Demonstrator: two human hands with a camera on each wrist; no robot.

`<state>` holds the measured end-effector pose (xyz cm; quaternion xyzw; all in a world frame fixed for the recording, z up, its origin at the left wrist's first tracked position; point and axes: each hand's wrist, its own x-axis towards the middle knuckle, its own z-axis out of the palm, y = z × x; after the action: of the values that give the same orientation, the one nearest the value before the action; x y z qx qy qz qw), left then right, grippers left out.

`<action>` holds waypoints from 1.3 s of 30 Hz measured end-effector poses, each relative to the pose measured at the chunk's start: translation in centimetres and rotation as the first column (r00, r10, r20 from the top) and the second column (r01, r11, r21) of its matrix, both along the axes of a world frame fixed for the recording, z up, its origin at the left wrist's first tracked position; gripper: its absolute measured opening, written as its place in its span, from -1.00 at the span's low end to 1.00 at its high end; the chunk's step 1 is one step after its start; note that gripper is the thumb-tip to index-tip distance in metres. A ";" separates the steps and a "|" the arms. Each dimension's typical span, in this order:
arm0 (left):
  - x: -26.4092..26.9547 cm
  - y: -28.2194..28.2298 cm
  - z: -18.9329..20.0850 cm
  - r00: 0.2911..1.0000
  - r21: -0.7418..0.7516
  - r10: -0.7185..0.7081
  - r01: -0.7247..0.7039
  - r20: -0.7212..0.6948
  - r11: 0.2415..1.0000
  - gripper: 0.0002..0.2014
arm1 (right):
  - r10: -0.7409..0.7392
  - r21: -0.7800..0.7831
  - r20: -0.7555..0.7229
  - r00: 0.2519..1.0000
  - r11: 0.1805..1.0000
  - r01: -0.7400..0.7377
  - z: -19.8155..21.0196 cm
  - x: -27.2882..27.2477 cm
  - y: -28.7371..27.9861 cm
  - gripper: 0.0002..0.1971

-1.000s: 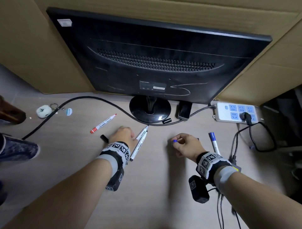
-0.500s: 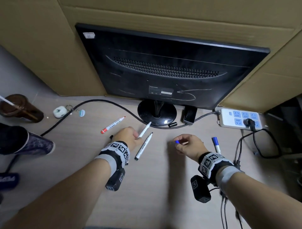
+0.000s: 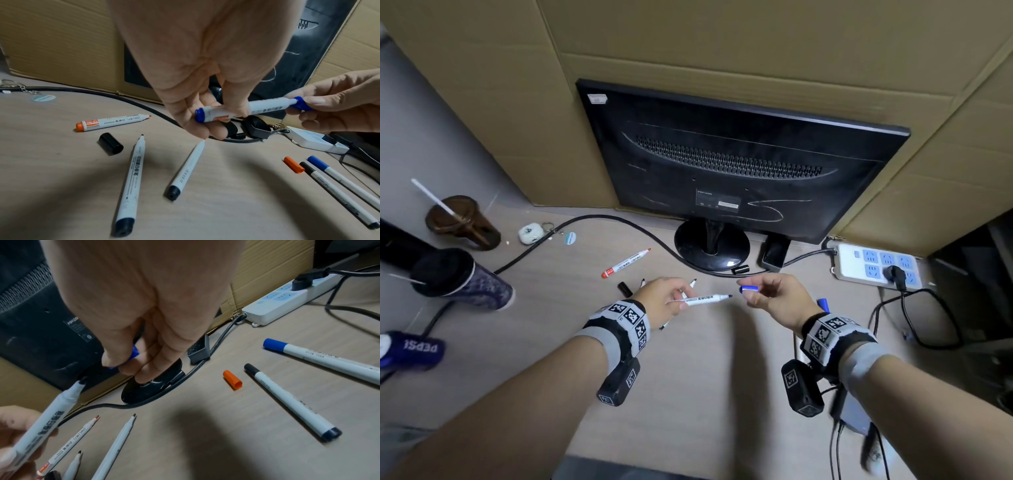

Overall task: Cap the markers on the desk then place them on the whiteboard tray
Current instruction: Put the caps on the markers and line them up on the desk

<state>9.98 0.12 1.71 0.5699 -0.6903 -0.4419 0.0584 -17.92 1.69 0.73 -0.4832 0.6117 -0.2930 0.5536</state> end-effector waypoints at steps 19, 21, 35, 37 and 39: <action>-1.0 0.9 1.0 1.000 -0.060 0.000 -0.001 -0.019 0.998 -0.79 | 0.045 0.005 0.121 0.992 0.999 -0.046 1.6 0.9 0.5 -0.77; -1.2 1.0 1.1 0.999 -0.058 0.006 -0.008 -0.039 0.998 -0.79 | 0.053 0.004 0.120 0.991 0.999 -0.054 1.8 1.1 0.5 -0.77; -1.4 1.4 1.4 0.962 0.051 0.100 -0.090 -0.254 0.995 -0.81 | 0.070 0.054 0.119 0.990 0.996 -0.077 4.6 1.4 -0.2 -0.86; -1.3 1.2 1.1 0.957 0.061 0.131 -0.119 -0.259 0.991 -0.84 | 0.062 0.057 0.123 0.991 0.996 -0.069 4.6 1.7 -0.3 -0.85; -1.4 1.2 1.0 0.956 0.060 0.135 -0.123 -0.261 0.991 -0.84 | 0.047 0.058 0.148 0.988 0.997 -0.056 4.3 1.9 -0.4 -0.86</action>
<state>8.60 1.31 2.68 0.5507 -0.6281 -0.5240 0.1665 -16.01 1.29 5.04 -0.4588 0.5652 -0.2943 0.6192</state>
